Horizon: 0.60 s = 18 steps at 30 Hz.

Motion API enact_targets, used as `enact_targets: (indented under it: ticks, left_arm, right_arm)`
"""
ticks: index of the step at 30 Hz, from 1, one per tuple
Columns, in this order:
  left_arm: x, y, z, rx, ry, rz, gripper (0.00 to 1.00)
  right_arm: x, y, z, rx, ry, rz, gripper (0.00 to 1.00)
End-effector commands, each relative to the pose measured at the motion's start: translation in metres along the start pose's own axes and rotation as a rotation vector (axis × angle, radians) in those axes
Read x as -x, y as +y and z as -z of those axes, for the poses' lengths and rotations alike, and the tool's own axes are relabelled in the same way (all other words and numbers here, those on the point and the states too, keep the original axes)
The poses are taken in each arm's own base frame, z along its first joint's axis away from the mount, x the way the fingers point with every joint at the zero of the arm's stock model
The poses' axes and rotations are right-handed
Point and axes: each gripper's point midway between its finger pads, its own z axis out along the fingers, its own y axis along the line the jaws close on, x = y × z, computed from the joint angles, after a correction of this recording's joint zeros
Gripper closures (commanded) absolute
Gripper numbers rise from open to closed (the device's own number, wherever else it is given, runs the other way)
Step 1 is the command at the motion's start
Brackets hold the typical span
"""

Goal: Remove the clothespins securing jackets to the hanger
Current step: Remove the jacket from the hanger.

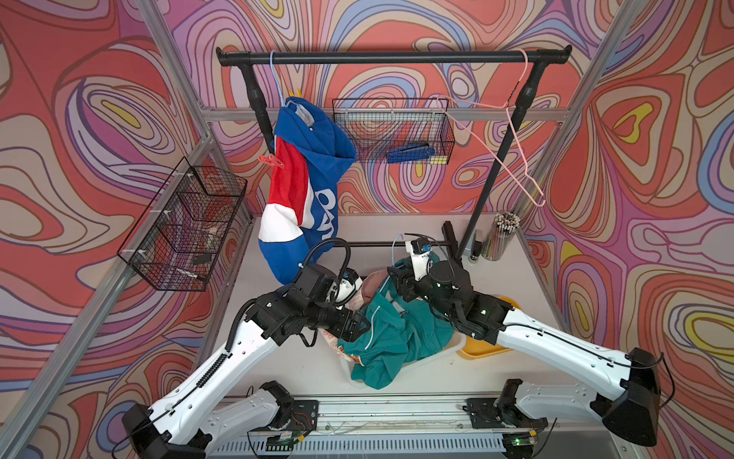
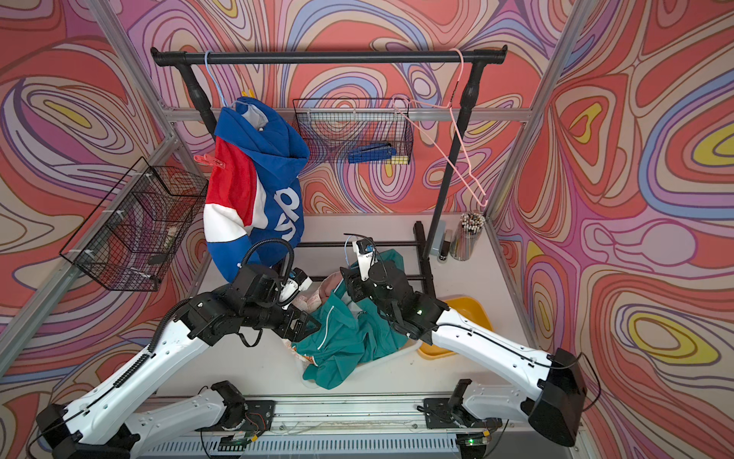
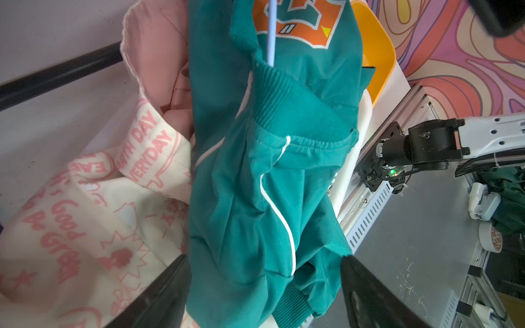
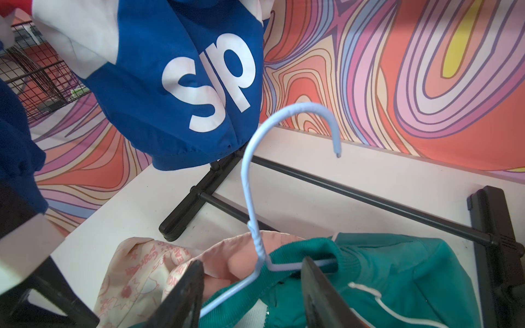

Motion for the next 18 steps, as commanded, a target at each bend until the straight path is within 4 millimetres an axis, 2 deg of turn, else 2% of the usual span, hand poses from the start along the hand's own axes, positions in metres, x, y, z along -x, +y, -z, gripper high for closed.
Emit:
enact_targets:
  ticks: [1,4,7,11,18]
  left_arm:
    - [-0.005,0.002,-0.001,0.005,0.003,0.001,0.16]
    - [-0.004,0.002,-0.002,0.004,0.002,0.004,0.16]
    - [-0.004,0.001,-0.001,-0.002,0.000,0.003,0.16]
    - [-0.007,0.002,0.000,0.008,0.003,-0.003,0.16]
    - [-0.012,0.001,0.007,0.007,0.009,-0.010,0.15]
  right_arm:
    - [0.018,0.004,-0.005,-0.003,-0.042,0.021,0.47]
    - [0.017,0.003,-0.012,-0.022,-0.029,0.031,0.52]
    - [0.014,-0.002,-0.016,-0.056,-0.024,0.043,0.63]
    - [0.010,-0.004,-0.021,-0.073,-0.004,0.063,0.70]
    - [0.002,0.009,-0.026,-0.002,0.023,0.066,0.98]
